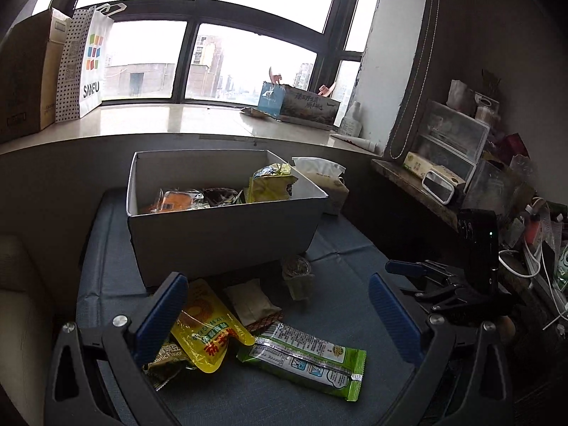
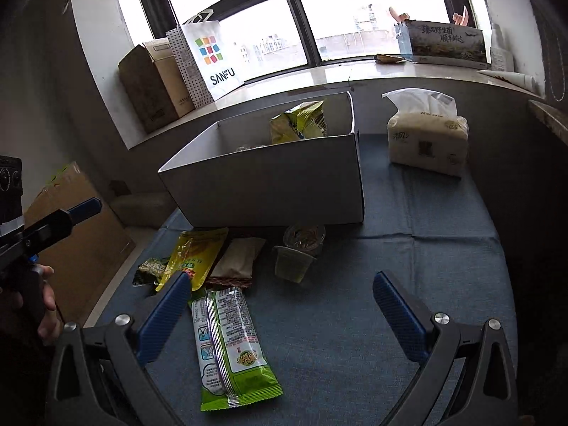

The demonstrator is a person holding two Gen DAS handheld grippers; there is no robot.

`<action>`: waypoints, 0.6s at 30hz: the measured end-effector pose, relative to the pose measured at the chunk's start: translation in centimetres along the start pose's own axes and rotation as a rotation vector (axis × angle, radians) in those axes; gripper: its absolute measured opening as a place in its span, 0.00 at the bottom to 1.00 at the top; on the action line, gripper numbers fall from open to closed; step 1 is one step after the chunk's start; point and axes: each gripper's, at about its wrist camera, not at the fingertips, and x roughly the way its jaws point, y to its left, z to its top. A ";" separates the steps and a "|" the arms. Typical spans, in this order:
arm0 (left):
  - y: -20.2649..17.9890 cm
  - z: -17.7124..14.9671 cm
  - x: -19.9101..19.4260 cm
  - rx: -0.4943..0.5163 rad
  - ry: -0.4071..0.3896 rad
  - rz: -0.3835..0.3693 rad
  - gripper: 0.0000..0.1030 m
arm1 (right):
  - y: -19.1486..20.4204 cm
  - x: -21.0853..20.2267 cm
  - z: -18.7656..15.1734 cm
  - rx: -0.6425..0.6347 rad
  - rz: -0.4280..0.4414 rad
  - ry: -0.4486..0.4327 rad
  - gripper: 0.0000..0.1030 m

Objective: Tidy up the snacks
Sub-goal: 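Grasp the clear jelly cup with the right gripper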

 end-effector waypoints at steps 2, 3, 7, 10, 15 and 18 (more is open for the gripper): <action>-0.1 -0.8 0.2 -0.014 0.020 -0.008 1.00 | -0.3 0.4 -0.5 0.002 -0.028 0.019 1.00; -0.1 -1.3 0.2 -0.025 0.026 -0.015 1.00 | -0.5 0.4 -0.6 0.005 -0.031 0.016 1.00; 0.1 -2.4 0.5 -0.053 0.055 -0.016 1.00 | -1.0 0.9 -0.9 0.019 -0.039 0.030 1.00; 0.3 -2.6 0.1 -0.049 0.052 -0.007 1.00 | -1.1 1.6 -1.0 0.012 -0.059 0.051 1.00; 1.0 -2.6 -0.4 -0.069 0.045 -0.002 1.00 | -1.3 3.9 -0.4 0.006 -0.083 0.099 1.00; 1.5 -3.0 -0.3 -0.085 0.056 0.007 1.00 | -1.1 6.2 0.5 0.007 -0.077 0.128 1.00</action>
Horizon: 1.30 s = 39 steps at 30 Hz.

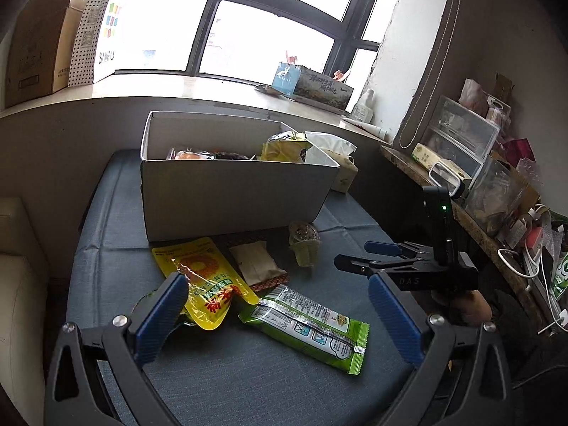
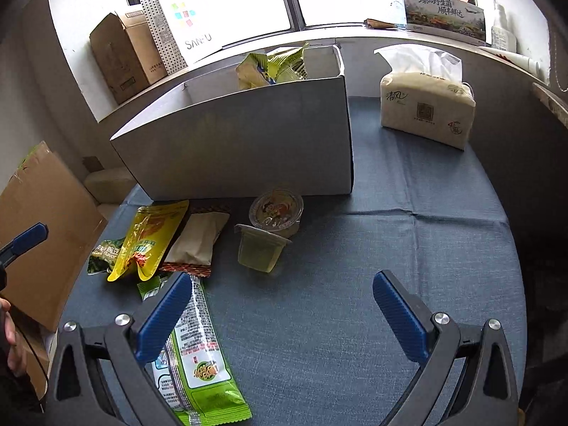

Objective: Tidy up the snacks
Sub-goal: 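Grasp the clear jelly cup with the right gripper, then grasp the green garlic snack bag with the left gripper while the right holds the jelly cup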

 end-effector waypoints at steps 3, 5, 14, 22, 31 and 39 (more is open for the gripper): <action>0.5 -0.2 -0.1 -0.016 0.001 0.001 1.00 | 0.2 2.4 1.3 0.043 -0.008 0.043 1.00; 0.7 -0.3 -0.3 -0.019 -0.001 0.003 1.00 | 0.5 3.8 1.8 0.069 -0.014 0.064 1.00; 2.0 -0.8 -0.1 -0.047 0.012 0.030 1.00 | 1.5 6.4 2.0 0.014 -0.034 0.105 0.46; 3.3 -1.3 0.3 -0.068 0.040 0.063 1.00 | 1.0 4.7 1.2 0.017 -0.002 0.082 0.46; 5.2 -2.4 2.9 0.034 0.149 0.111 1.00 | 1.0 0.2 0.1 0.000 0.043 0.019 0.46; 7.7 -2.5 6.5 0.159 0.277 0.080 1.00 | 0.5 -1.9 -1.0 0.013 0.055 0.001 0.46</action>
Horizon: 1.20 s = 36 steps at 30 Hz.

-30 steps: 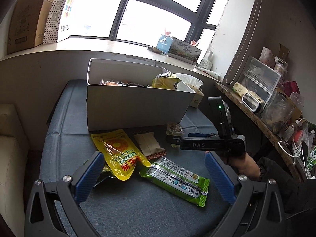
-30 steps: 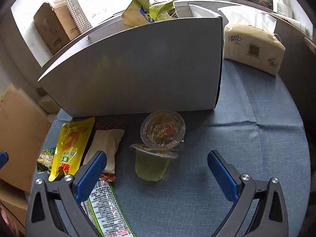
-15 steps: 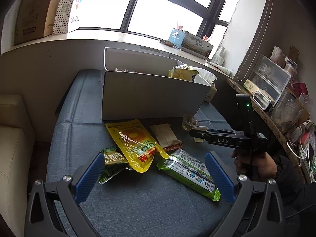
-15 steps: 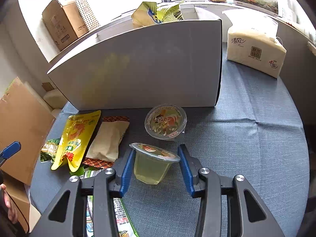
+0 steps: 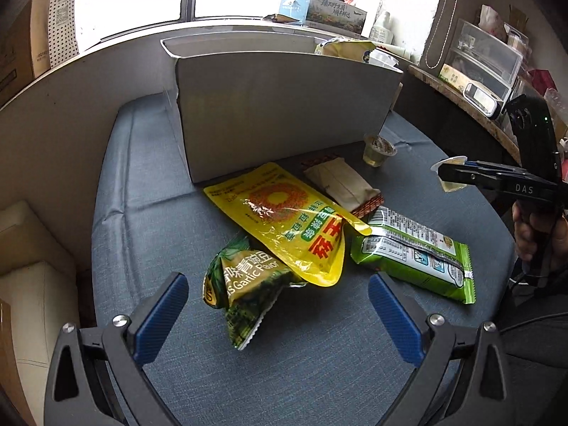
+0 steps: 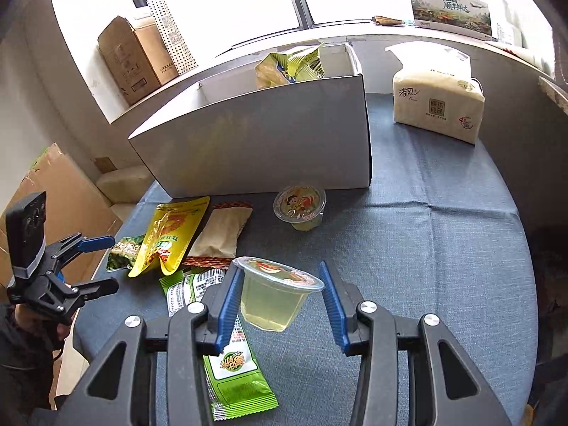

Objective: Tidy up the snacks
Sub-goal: 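Grasp the green garlic snack bag with the left gripper while the right holds the jelly cup, then lower the garlic bag and jelly cup into the white box, opening both grippers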

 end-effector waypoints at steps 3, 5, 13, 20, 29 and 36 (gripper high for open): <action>0.6 0.3 0.9 0.063 0.030 -0.047 1.00 | -0.2 -0.1 -0.3 0.006 0.000 0.007 0.46; 0.8 0.3 1.3 0.120 0.056 -0.041 1.00 | -0.3 -0.2 -0.5 0.008 -0.002 0.010 0.46; 1.3 -0.1 1.9 0.137 0.058 -0.015 0.41 | 0.0 0.3 -0.9 0.006 -0.001 0.022 0.46; 0.4 -1.1 -2.6 0.077 -0.070 -0.026 0.41 | 0.3 -0.2 -0.9 0.000 0.004 0.008 0.46; -4.0 2.2 -7.5 0.022 -0.308 -0.023 0.41 | 1.7 -2.4 1.0 -0.027 0.033 -0.095 0.46; -6.6 10.1 -8.7 0.072 -0.400 0.020 0.41 | 3.1 -6.0 6.2 -0.053 0.065 -0.253 0.46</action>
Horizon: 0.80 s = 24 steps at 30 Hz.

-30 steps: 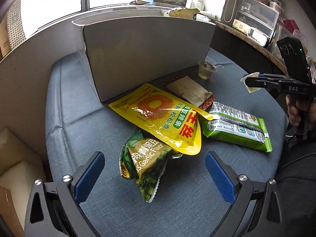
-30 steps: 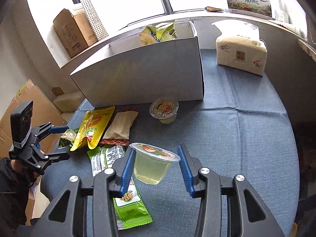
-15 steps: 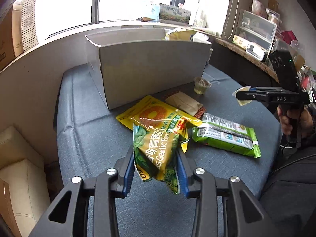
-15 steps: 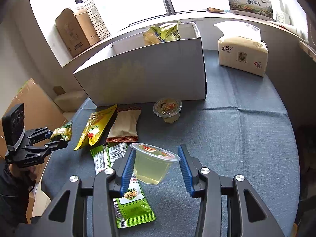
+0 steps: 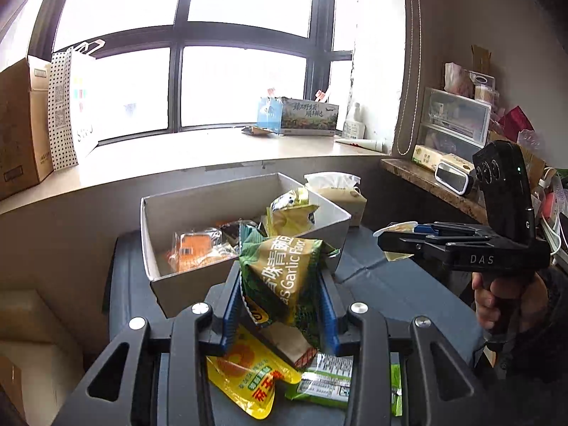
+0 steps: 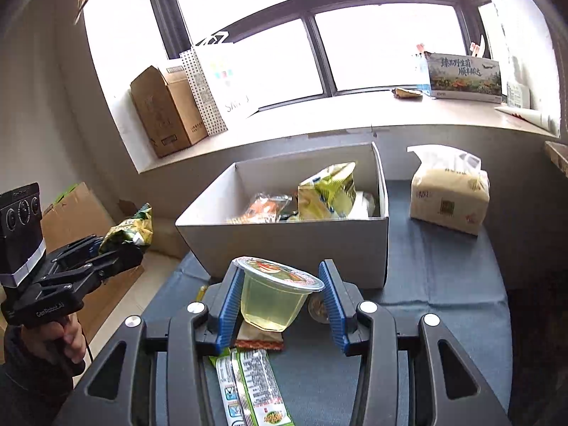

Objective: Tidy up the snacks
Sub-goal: 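Lower the garlic bag and jelly cup into the white box, opening both grippers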

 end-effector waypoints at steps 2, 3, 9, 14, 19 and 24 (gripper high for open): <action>0.2 2.2 0.9 -0.012 -0.016 0.024 0.41 | 0.1 -0.1 1.9 0.000 0.007 -0.032 0.46; 0.6 3.2 1.4 -0.036 -0.018 0.023 0.41 | 0.1 0.0 2.9 -0.003 0.008 -0.041 0.46; 4.0 7.4 5.7 -0.183 -0.013 0.046 0.41 | -0.8 2.6 7.8 0.005 -0.001 -0.065 0.46; 5.9 9.4 9.3 -0.225 0.019 0.107 0.41 | -2.2 6.0 10.8 0.030 -0.038 -0.058 0.46; 7.8 10.5 12.6 -0.282 0.059 0.142 0.43 | -3.6 9.7 13.1 0.064 -0.089 -0.015 0.46; 9.0 10.6 14.7 -0.263 0.102 0.206 0.64 | -3.7 12.0 14.3 0.037 -0.121 0.006 0.50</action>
